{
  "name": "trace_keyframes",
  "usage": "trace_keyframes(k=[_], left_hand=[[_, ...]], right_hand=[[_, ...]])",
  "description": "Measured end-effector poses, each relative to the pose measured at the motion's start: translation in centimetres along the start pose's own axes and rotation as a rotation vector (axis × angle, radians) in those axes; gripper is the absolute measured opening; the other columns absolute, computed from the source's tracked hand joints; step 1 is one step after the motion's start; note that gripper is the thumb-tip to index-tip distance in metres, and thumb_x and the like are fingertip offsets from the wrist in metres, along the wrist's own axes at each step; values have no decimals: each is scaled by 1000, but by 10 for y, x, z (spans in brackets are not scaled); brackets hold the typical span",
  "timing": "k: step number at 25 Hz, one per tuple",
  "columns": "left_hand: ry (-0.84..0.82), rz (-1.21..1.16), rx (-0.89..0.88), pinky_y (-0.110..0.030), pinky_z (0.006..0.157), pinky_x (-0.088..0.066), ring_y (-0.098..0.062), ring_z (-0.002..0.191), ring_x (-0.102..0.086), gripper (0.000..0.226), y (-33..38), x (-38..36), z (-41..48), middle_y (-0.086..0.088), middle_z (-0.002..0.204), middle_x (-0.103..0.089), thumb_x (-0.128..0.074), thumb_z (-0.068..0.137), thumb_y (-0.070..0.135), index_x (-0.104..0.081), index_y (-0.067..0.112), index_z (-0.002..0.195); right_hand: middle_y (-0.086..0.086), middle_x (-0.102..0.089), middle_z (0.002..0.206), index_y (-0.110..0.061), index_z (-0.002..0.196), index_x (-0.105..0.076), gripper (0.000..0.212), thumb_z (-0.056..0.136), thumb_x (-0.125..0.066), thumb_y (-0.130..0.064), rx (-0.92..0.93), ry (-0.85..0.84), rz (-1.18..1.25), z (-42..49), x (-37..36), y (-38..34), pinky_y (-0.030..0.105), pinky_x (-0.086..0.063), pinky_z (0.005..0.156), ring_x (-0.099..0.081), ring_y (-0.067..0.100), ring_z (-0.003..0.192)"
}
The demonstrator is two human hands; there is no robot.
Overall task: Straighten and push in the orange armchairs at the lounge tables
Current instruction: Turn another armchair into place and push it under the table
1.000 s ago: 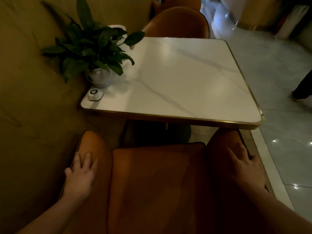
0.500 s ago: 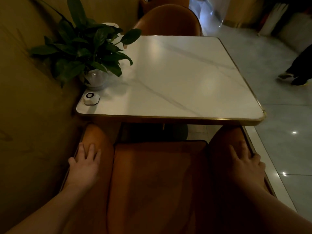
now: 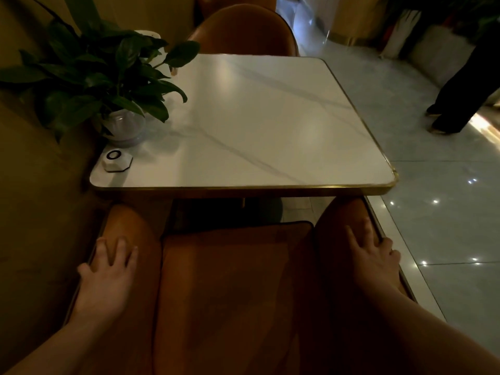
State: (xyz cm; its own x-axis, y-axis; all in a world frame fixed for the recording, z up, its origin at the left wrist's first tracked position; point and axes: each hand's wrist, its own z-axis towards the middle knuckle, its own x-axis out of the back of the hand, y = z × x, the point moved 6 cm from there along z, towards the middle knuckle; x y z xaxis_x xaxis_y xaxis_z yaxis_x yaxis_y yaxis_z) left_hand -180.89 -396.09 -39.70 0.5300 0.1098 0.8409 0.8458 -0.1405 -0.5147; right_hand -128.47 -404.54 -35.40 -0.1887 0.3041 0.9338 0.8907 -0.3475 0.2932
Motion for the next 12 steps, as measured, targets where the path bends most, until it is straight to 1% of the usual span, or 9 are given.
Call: trace_keyframes(k=[1,2,4,5,6,8,9,10,12], left_hand=[[-9,14,-7,-56,85,-39,-54,143,0,75,-1,-2,1,-16,164,-11,-55,93,43,-20,24,156],[-9,7,-14,-57,84,-39,-54,143,-2,76,-2,-3,2,-17,163,-14,-57,91,44,-23,24,155],[-17,-55,-9,-59,80,-39,-56,142,-6,76,-7,2,4,-21,160,-25,-68,85,40,-38,21,151],[-10,-64,-2,-60,81,-39,-56,142,-6,76,-9,5,4,-21,159,-26,-69,84,41,-39,20,151],[-1,-59,-6,-59,84,-39,-56,142,-4,77,-11,6,5,-22,161,-21,-66,86,43,-33,21,153],[13,-11,-58,-57,92,-38,-54,144,5,77,-9,5,8,-20,165,-4,-49,95,49,-11,22,157],[14,-2,-70,-55,95,-37,-53,144,8,77,-9,6,9,-19,165,2,-44,97,49,-4,22,157],[20,-4,-76,-54,97,-37,-53,144,9,77,-10,8,10,-18,165,5,-41,98,50,-1,22,157],[37,-3,-90,-54,97,-37,-52,145,9,76,-9,11,9,-18,165,5,-40,99,50,-1,23,157]], right_hand=[[13,33,157,-38,153,12,120,77,-80,-31,-3,7,-4,0,1,-1,46,-40,102,-23,41,132],[13,32,157,-38,153,11,121,75,-81,-32,-8,12,-6,-1,2,-1,46,-40,101,-23,40,131],[13,30,157,-39,153,11,124,72,-83,-35,-22,2,6,-5,2,-2,46,-40,100,-25,40,130],[13,30,157,-39,153,11,125,72,-84,-36,-28,1,8,-9,1,-3,46,-41,100,-27,39,129],[13,30,158,-39,153,12,125,72,-84,-37,-31,8,7,-12,1,-5,46,-41,100,-27,39,128],[13,29,158,-39,153,12,125,72,-83,-38,-39,1,2,-17,-1,-8,45,-41,101,-27,38,129],[12,29,158,-39,153,13,126,72,-84,-38,-48,-3,8,-19,-1,-10,45,-41,101,-27,38,129],[12,29,158,-39,153,13,127,71,-84,-39,-59,-4,15,-20,-1,-11,46,-41,101,-27,38,129],[12,28,158,-40,153,13,131,67,-87,-41,-64,-5,18,-22,1,-12,46,-41,101,-27,38,129]])
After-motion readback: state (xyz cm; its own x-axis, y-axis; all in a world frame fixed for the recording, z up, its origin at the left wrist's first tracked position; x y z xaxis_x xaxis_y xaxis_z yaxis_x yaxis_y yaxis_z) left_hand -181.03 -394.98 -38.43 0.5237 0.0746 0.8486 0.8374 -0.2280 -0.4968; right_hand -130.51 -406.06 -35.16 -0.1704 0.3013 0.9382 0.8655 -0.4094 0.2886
